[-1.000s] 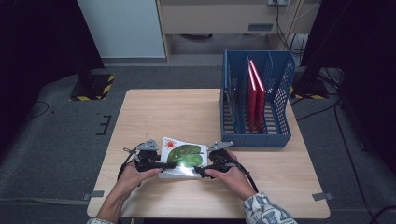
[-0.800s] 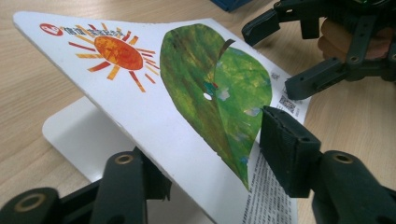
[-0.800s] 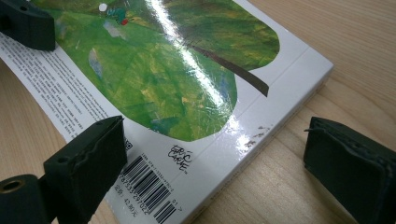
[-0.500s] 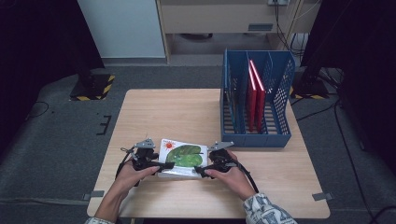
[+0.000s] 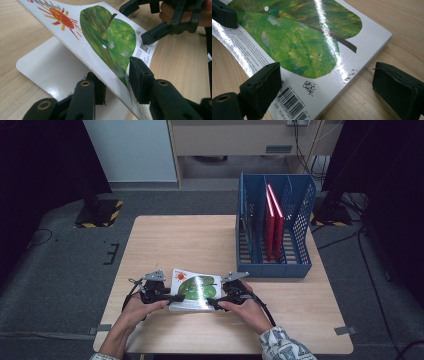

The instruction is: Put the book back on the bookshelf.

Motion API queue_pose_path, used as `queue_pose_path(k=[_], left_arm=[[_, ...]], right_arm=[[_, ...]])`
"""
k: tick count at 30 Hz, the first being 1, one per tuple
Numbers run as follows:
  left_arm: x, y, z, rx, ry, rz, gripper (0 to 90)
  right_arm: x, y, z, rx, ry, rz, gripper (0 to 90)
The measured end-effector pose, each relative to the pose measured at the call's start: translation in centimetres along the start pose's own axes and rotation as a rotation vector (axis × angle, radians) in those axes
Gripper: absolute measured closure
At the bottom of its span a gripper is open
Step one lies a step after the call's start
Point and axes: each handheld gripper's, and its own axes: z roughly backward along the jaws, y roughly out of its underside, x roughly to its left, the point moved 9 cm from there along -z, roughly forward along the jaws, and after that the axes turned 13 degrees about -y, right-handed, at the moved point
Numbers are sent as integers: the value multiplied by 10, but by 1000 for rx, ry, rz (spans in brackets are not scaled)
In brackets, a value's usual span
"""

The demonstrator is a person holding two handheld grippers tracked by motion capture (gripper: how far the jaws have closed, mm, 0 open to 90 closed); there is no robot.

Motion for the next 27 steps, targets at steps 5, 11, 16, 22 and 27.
queue_pose_path(k=[5,11,16,22,27], left_arm=[[-3,-3,3,-11,-17,-39,695],[-7,-8,10,-55,-16,-74,774],[-5,-6,9,-49,-8,-41,769],[0,-5,7,-53,-15,-8,766],[4,-4,5,-43,-37,7,752]], right_arm=[[0,0,0,-2,-6,3,83],[1,-5,1,-19,-37,-5,54],[3,-9,0,-20,-52,-4,93],[0,-13,1,-29,-34,-4,152],[-1,-21,6,-34,-7,19,213]])
